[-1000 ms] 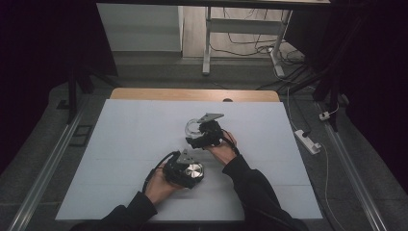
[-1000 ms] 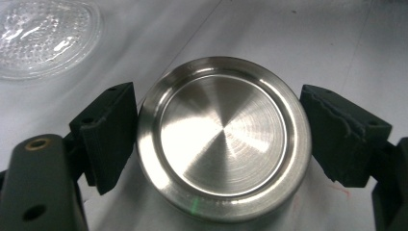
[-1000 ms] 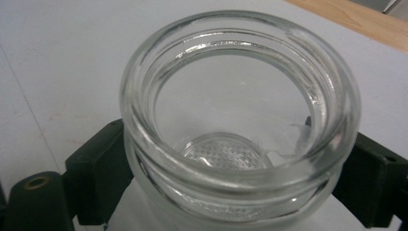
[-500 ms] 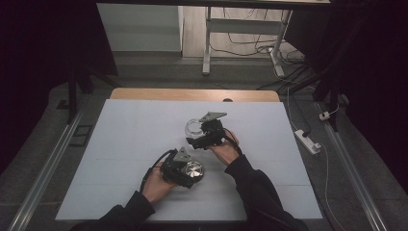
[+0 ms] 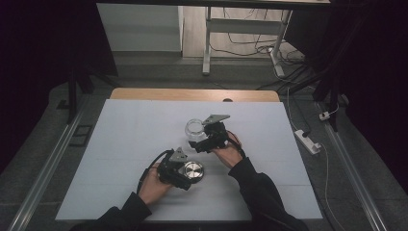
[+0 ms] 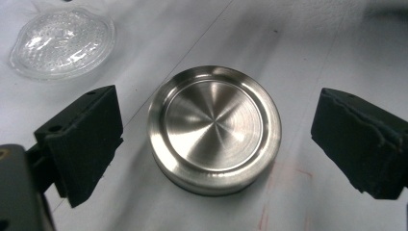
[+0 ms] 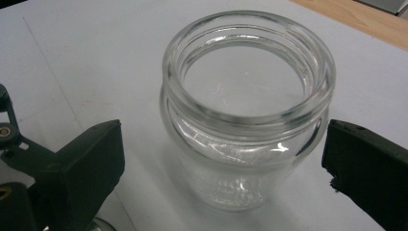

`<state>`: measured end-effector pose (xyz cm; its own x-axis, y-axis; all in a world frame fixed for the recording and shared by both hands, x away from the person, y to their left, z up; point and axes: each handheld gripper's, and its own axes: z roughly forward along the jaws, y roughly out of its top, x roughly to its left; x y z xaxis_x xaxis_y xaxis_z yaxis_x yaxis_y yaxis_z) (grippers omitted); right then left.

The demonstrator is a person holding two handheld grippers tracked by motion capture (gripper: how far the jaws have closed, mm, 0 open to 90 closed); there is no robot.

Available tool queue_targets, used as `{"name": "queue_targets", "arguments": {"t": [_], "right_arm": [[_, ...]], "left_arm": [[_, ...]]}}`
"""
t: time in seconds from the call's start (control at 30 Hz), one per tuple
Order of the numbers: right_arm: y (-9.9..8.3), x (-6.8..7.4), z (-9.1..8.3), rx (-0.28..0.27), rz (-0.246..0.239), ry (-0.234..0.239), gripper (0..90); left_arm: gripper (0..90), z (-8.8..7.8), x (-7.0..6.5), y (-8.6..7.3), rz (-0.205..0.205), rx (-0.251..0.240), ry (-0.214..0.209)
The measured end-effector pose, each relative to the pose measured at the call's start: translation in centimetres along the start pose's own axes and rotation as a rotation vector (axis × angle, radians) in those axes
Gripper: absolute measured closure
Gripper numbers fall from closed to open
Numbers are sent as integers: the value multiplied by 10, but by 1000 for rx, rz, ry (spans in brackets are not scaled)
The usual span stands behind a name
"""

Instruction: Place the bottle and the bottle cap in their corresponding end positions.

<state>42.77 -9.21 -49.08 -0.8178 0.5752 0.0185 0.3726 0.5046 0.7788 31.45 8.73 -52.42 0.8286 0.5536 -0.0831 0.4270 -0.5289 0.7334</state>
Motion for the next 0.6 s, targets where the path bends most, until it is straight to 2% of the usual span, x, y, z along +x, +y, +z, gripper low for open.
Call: {"name": "queue_targets", "arguments": {"t": [0.3, 0.6], "right_arm": [[-3, 4, -4, 8, 12, 21, 0], [-6, 4, -14, 0, 25, 35, 0]], "left_arm": [[1, -8, 6, -6, -33, -7, -27], [0, -21, 12, -11, -57, -31, -49]]}}
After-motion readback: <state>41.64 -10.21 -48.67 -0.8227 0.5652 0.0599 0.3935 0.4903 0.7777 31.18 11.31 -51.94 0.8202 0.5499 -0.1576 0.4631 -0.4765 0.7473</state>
